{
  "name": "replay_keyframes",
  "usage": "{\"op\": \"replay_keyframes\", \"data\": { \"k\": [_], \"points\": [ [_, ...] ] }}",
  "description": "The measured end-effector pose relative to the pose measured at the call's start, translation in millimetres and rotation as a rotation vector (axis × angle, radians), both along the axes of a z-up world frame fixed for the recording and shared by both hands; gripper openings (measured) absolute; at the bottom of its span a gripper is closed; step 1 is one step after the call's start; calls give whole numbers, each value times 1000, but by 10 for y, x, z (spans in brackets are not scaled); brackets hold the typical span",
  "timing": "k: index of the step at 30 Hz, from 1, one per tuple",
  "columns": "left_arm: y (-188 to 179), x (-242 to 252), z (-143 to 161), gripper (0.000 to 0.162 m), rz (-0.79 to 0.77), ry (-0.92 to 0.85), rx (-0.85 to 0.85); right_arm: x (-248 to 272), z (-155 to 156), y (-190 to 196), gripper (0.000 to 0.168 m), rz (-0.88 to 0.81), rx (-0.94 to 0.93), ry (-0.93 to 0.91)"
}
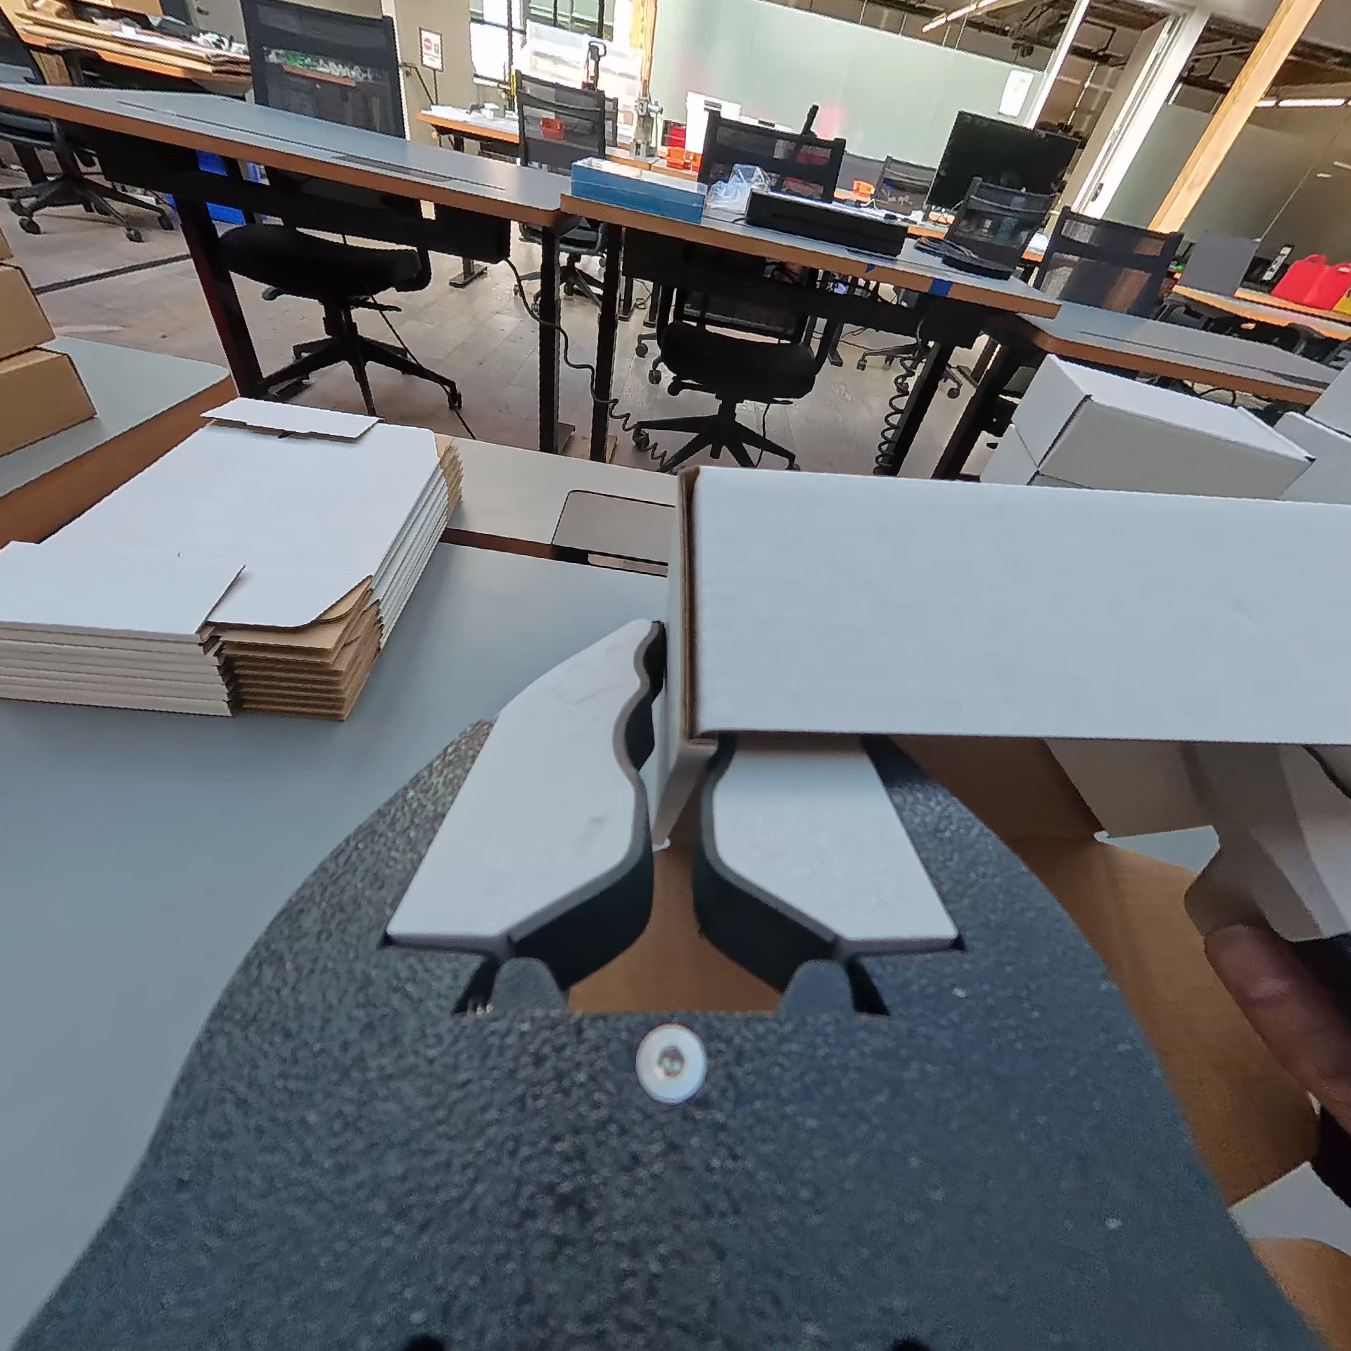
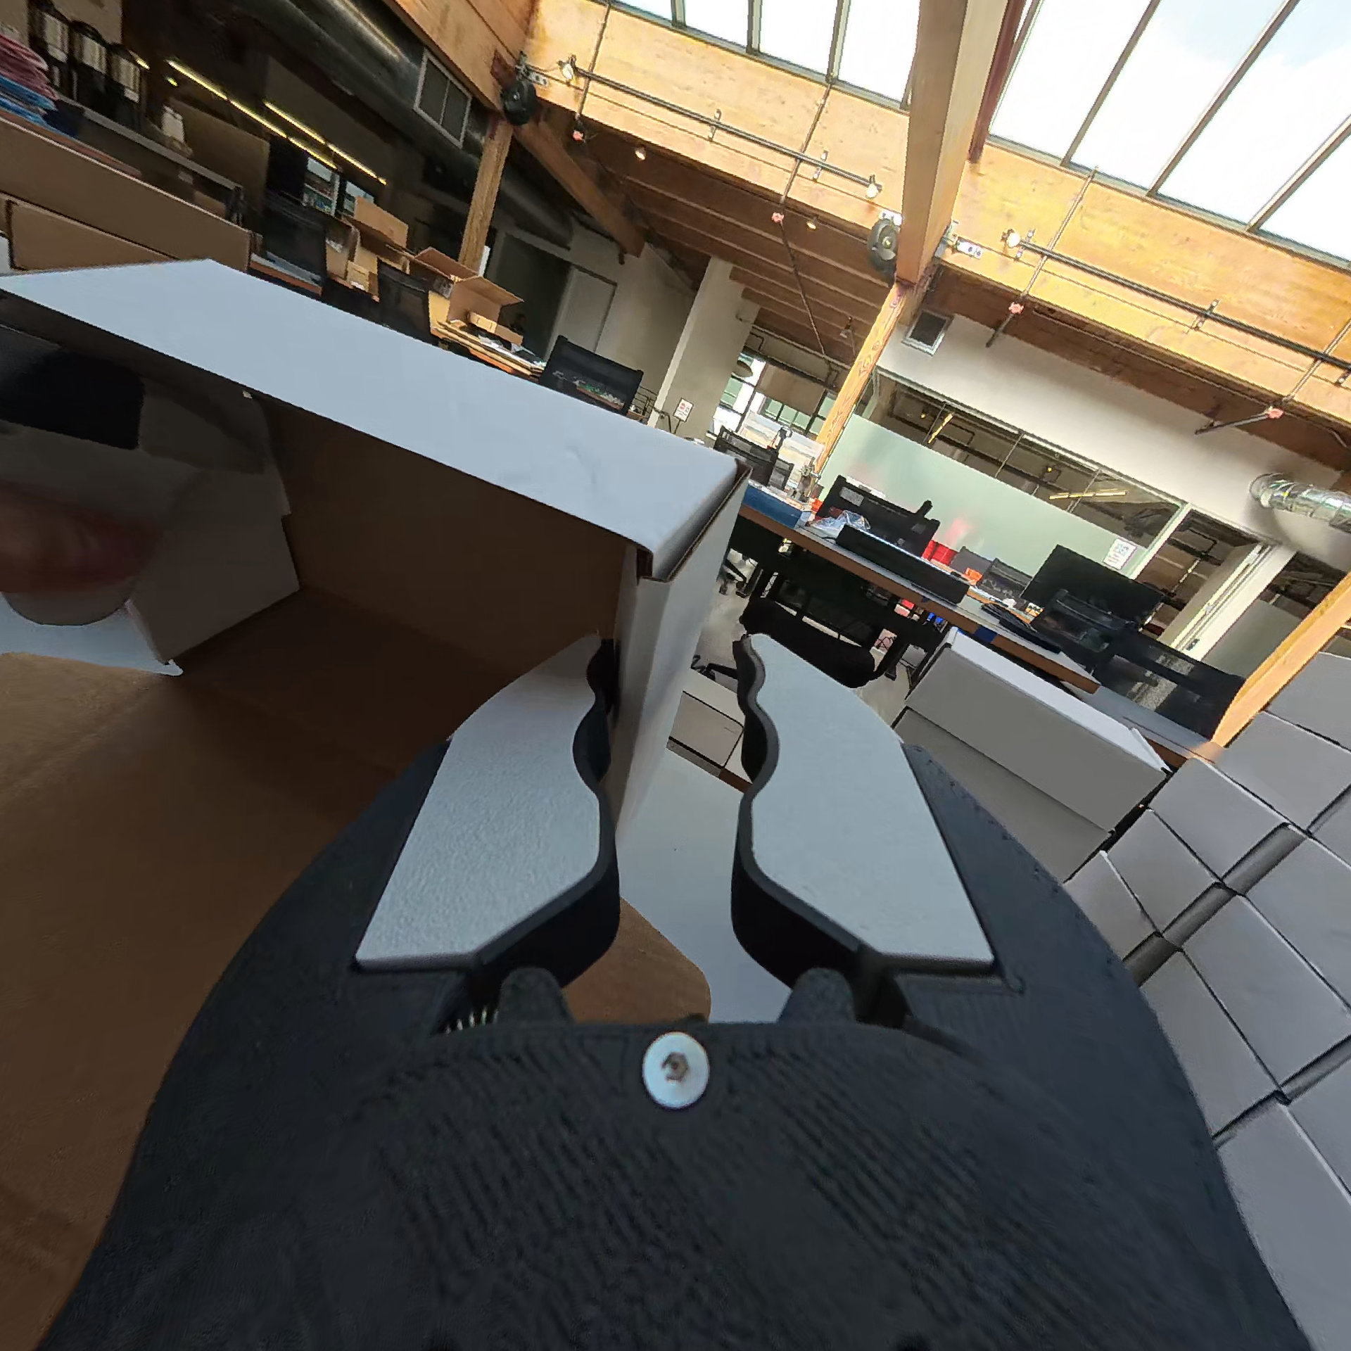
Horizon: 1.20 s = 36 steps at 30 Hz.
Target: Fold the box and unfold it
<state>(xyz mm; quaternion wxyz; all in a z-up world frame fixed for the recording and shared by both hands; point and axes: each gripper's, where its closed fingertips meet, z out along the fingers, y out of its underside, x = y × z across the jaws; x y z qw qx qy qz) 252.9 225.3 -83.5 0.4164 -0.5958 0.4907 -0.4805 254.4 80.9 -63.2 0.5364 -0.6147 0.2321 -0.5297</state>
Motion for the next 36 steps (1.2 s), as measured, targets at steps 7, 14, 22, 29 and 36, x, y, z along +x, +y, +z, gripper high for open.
{"op": "replay_keyframes", "data": {
  "k": [7,14,22,29,36],
  "points": [
    [-69,-1,11,5,-6,0,23,115,-58,5,22,-29,-95,9],
    [-86,25,-48,5,6,12,29,153,-67,-34,19,-76,-135,11],
    [-23,139,-150,5,97,-2,81,329,-214,-3,14,-61,-53,188],
    [-124,234,50,5,118,-18,207,510,-211,-65,17,77,27,328],
    [-408,263,85,6,96,-41,300,576,-41,-391,6,-47,228,219]
  ]
}}
